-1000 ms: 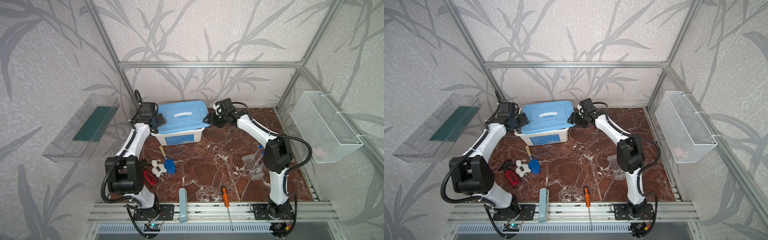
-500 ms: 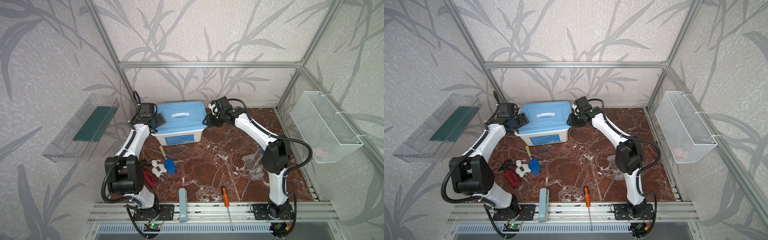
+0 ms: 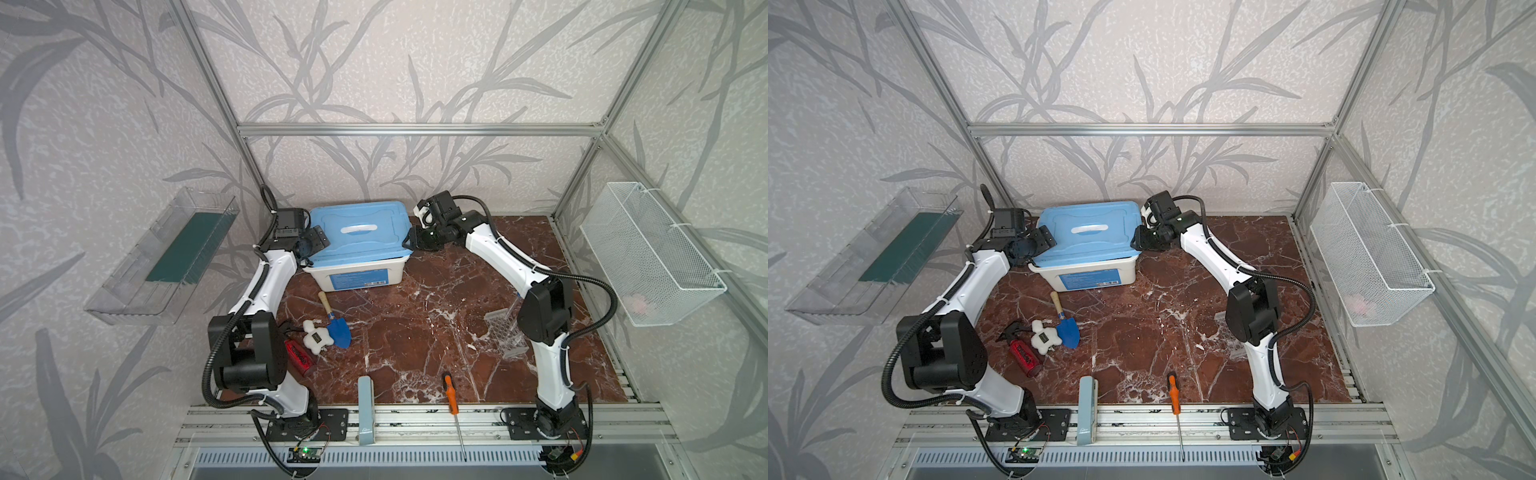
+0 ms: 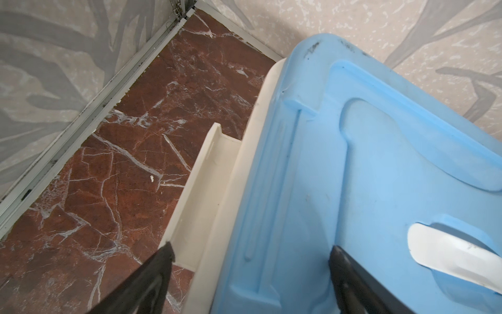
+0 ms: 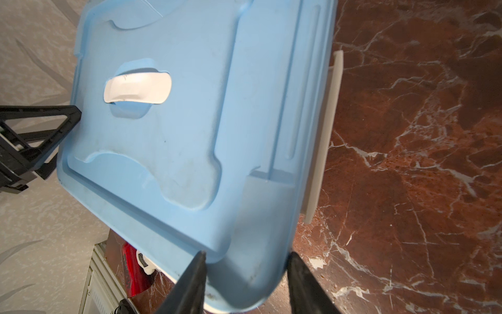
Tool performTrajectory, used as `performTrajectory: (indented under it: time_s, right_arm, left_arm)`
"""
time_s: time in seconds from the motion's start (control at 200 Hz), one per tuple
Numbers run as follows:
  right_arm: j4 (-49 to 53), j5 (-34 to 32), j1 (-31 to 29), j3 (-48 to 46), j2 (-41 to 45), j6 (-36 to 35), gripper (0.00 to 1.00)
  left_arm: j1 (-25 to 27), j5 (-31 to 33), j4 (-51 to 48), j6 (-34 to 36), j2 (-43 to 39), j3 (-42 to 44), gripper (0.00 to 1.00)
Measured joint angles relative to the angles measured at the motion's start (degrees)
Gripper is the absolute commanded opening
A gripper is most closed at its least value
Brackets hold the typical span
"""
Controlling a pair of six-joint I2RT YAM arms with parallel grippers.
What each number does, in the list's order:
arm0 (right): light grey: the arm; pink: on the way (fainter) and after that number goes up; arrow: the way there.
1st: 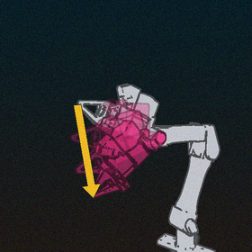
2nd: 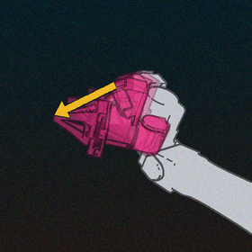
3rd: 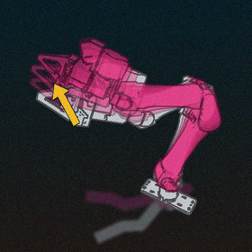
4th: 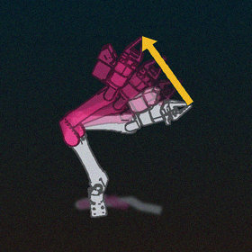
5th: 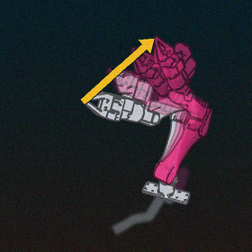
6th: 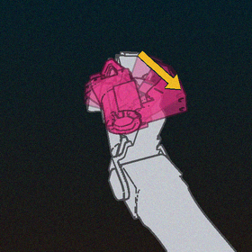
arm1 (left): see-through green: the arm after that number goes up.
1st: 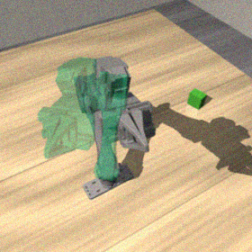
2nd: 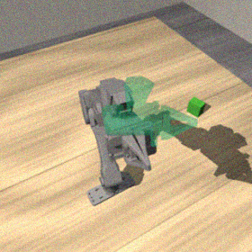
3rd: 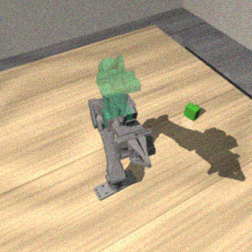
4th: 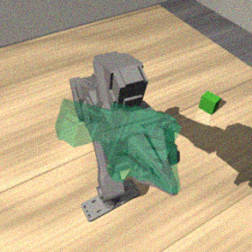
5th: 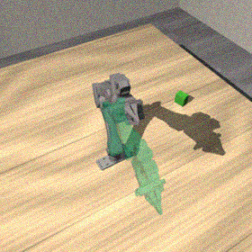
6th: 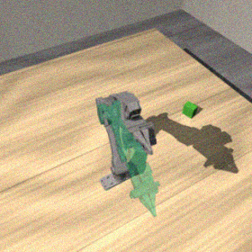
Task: Organize the chemistry lab equipment
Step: 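Press the lid edges down onto the bin rim with both grippers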
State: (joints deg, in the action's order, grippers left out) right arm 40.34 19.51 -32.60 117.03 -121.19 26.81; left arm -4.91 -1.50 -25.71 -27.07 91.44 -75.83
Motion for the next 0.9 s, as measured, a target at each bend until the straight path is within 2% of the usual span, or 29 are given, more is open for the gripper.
performTrajectory:
  time_s: [0.1, 0.235, 0.9]
  right_arm:
    - [1.1, -0.2, -0.5, 0.5, 0.0, -0.9, 0.52]
    - [3.3, -0.4, -1.0, 2.5, -0.6, -1.7, 0.52]
    - [8.9, -1.6, -2.3, 9.6, -4.4, -3.7, 0.52]
  left_arm:
    - [-0.5, -0.8, 0.3, -0.2, -0.1, 0.3, 0.91]
    - [-0.9, -2.4, 1.5, -1.2, -0.2, 1.0, 0.82]
    - [-1.3, -1.7, 2.1, -2.8, -3.9, 5.2, 0.76]
